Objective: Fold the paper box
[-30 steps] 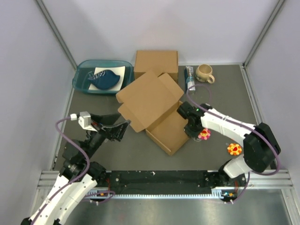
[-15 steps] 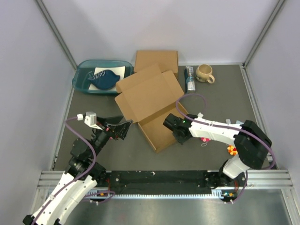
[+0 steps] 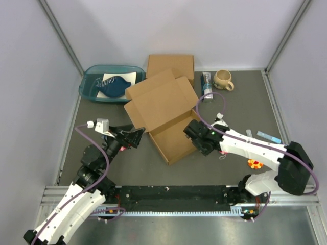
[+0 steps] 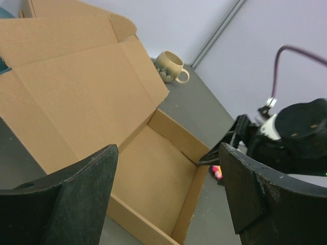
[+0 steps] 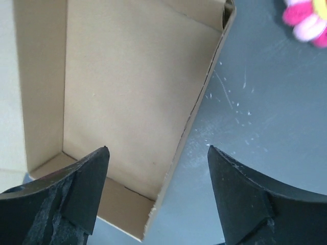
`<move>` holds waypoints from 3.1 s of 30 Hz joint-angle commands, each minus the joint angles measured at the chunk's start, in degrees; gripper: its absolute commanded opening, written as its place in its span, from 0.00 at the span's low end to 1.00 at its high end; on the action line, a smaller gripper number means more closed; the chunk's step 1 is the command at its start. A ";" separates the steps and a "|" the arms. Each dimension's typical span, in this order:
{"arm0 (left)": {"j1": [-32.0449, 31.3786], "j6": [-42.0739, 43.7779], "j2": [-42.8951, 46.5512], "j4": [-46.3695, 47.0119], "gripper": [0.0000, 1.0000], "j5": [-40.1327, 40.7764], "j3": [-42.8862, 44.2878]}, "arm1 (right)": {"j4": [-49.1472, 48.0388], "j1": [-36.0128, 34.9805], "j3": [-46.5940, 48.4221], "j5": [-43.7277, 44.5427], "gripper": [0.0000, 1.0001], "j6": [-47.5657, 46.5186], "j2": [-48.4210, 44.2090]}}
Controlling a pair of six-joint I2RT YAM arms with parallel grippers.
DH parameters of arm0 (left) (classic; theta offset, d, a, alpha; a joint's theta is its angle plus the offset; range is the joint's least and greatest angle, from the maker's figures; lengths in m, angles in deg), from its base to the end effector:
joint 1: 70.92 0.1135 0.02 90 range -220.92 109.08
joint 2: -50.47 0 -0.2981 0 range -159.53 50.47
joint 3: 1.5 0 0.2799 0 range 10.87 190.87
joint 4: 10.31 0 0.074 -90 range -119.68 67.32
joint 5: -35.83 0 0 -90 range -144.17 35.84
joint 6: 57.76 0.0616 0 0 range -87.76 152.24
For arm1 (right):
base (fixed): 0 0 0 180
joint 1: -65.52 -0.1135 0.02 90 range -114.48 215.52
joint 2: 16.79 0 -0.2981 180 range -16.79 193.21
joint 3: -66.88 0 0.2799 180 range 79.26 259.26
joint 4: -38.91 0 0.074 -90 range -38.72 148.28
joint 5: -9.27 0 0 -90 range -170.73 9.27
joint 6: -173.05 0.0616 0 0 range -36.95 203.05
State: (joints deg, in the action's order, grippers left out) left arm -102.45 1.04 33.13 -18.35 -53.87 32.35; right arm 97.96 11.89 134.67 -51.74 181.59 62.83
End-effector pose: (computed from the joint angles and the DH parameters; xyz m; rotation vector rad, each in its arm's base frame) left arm 0.1177 -0.0719 0.3019 -0.0002 1.4848 -0.8931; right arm 0.1913 0.2095 0.2285 1.0817 2.3253 0.2596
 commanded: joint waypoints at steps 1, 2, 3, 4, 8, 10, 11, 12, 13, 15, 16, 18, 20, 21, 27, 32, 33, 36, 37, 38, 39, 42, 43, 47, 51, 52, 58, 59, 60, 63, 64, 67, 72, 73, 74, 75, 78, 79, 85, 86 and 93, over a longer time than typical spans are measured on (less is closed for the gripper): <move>0.15 1.75 -2.34 2.52 0.85 0.06 2.43 | 3.33 -0.69 -1.71 3.87 0.79 -15.99 -8.83; 0.15 2.37 -2.43 2.52 0.84 -0.03 2.26 | 3.86 -0.69 -2.67 7.45 0.80 -21.23 -10.95; 0.15 2.63 -2.34 2.08 0.85 -0.03 1.91 | 4.82 -0.69 -5.47 9.74 0.79 -23.63 -13.76; 0.15 2.55 -2.17 1.90 0.85 0.14 1.64 | 5.52 -0.69 -7.24 12.29 0.79 -25.40 -18.83; 0.15 -0.08 -2.78 2.08 0.85 1.29 -0.11 | 7.03 7.72 -16.73 11.48 0.73 -26.38 -32.31; 0.15 -1.14 -4.27 2.34 0.84 1.29 -0.73 | 4.67 16.92 -20.69 6.54 0.71 -28.74 -35.13; 0.15 -2.10 -4.80 2.43 0.84 1.11 -0.91 | 4.04 18.98 -21.75 3.99 0.70 -30.06 -36.45; 0.15 -2.54 -5.76 2.69 0.84 0.76 -1.34 | 2.65 20.30 -23.32 3.10 0.70 -31.29 -36.72; 0.06 -2.90 -6.12 3.30 0.84 0.24 -1.43 | 0.80 21.62 -23.69 2.48 0.70 -32.35 -36.55; 0.15 -3.69 -7.17 3.66 0.83 -0.03 -1.61 | -0.09 22.25 -24.13 2.91 0.70 -32.89 -34.72; 0.06 -3.87 -7.35 3.83 0.83 -0.03 -1.70 | -1.05 22.51 -24.22 2.82 0.70 -33.50 -33.92; 0.06 -4.22 -7.70 4.19 0.82 -0.03 -1.87 | -4.30 24.18 -24.57 1.51 0.71 -34.47 -31.20; 0.06 -4.48 -7.62 4.19 0.82 -1.68 -1.96 | -7.72 25.67 -25.01 0.10 0.72 -35.43 -30.05; 0.06 -4.48 -7.44 4.19 0.82 -1.96 -2.05 | -8.87 26.02 -25.44 -0.08 0.72 -35.78 -29.17; 0.06 -4.39 -6.48 3.57 0.82 -1.79 -3.19 | -14.76 30.59 -26.85 -3.06 0.72 -40.18 -24.60; 0.06 -4.75 -7.00 4.01 0.82 -1.96 -4.07 | -18.37 31.13 -27.47 -4.47 0.72 -42.82 -21.26; 0.06 -4.92 -7.18 4.19 0.82 -2.14 -4.25 | -19.07 31.21 -27.47 -4.73 0.71 -43.08 -20.56; 0.06 -5.01 -7.44 4.27 0.81 -2.32 -4.34 | -20.39 31.13 -27.73 -5.35 0.70 -43.61 -18.27; 0.06 -4.92 -7.44 4.19 0.81 -2.40 -4.34 | -21.35 31.21 -27.91 -5.96 0.69 -43.87 -17.92; 0.06 -4.92 -7.35 4.01 0.82 -2.32 -4.34 | -21.62 31.21 -28.08 -6.23 0.66 -43.87 -17.22; 0.06 -4.75 -7.35 4.01 0.82 -2.23 -4.34 | -21.80 31.13 -28.43 -6.40 0.65 -43.87 -16.86; 0.06 -4.66 -7.35 3.75 0.81 -2.05 -4.25 | -22.77 31.21 -29.14 -6.67 0.55 -44.05 -16.07; 0.06 -4.57 -7.27 3.75 0.82 -2.05 -4.33 | -22.86 31.21 -29.31 -6.58 0.51 -44.05 -16.16; 0.06 -4.48 -7.79 3.66 0.81 -2.05 -4.07 | -22.25 31.21 -30.19 -6.23 0.27 -44.40 -18.61; 0.06 -4.48 -8.23 3.83 0.81 -1.96 -3.81 | -17.43 31.13 -29.23 -4.48 0.23 -45.28 -23.97; 0.06 -4.31 -8.23 3.75 0.81 -1.96 -3.81 | -15.93 31.21 -28.53 -3.51 0.22 -46.06 -27.20; 0.06 -4.04 -8.23 3.92 0.81 -1.17 -3.72 | -6.34 31.04 -20.10 -3.76 0.19 -50.98 -39.70; 0.06 -4.04 -8.58 4.10 0.81 -1.00 -3.63 | -6.25 30.95 -17.13 -4.90 0.18 -51.60 -41.36; 0.06 -4.04 -8.85 4.19 0.81 -0.91 -3.55 | -6.51 30.60 -15.71 -6.39 0.18 -52.04 -41.64; 0.06 -3.96 -9.55 4.36 0.81 -0.82 -2.93 | -12.12 28.41 -12.01 -16.82 0.19 -54.51 -40.33; 0.06 -3.96 -9.55 4.36 0.81 -0.82 -2.49 | -16.14 27.18 -11.57 -19.65 0.19 -55.20 -39.72; 0.06 -4.13 -9.11 3.23 0.81 1.28 -1.35 | -22.40 25.07 -10.16 -29.93 0.20 -57.48 -34.46; 0.06 -4.04 -6.57 -0.38 0.81 5.76 -0.29 | -31.02 23.30 -6.73 -44.61 0.22 -60.83 -20.57; 0.06 -3.70 -6.21 -0.82 0.81 5.86 -0.03 | -31.81 23.30 -6.29 -46.20 0.20 -61.27 -15.68; 0.15 -3.69 -6.21 -1.08 0.81 6.12 0.06 | -32.69 23.04 -5.77 -47.79 0.20 -61.71 -13.63; 0.15 -3.52 -6.30 -1.35 0.81 6.29 0.15 | -35.57 22.95 -5.76 -50.85 0.20 -61.89 -11.52; 0.06 -3.43 -6.74 -1.53 0.81 6.47 0.23 | -39.80 22.43 -5.15 -53.77 0.18 -62.15 -5.10; 0.06 -3.43 -7.00 -1.61 0.81 6.47 0.23 | -40.78 22.25 -4.88 -53.87 0.16 -62.33 -3.08; 0.15 -2.02 -6.91 -2.05 0.81 7.61 0.58 | -40.89 22.16 -1.38 -52.38 0.26 -63.91 -0.86; 0.06 -1.93 -7.00 -2.14 0.81 7.62 0.67 | -39.74 22.25 -0.76 -51.85 0.29 -64.61 -1.12; 0.06 -3.68 -8.85 -7.40 0.83 14.36 2.25 | -31.13 23.13 2.85 -29.40 0.57 -71.63 -5.87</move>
State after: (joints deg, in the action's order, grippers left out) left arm -102.47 -1.82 25.04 -22.34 -45.63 31.61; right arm 63.12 34.60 133.54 -96.00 115.56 60.95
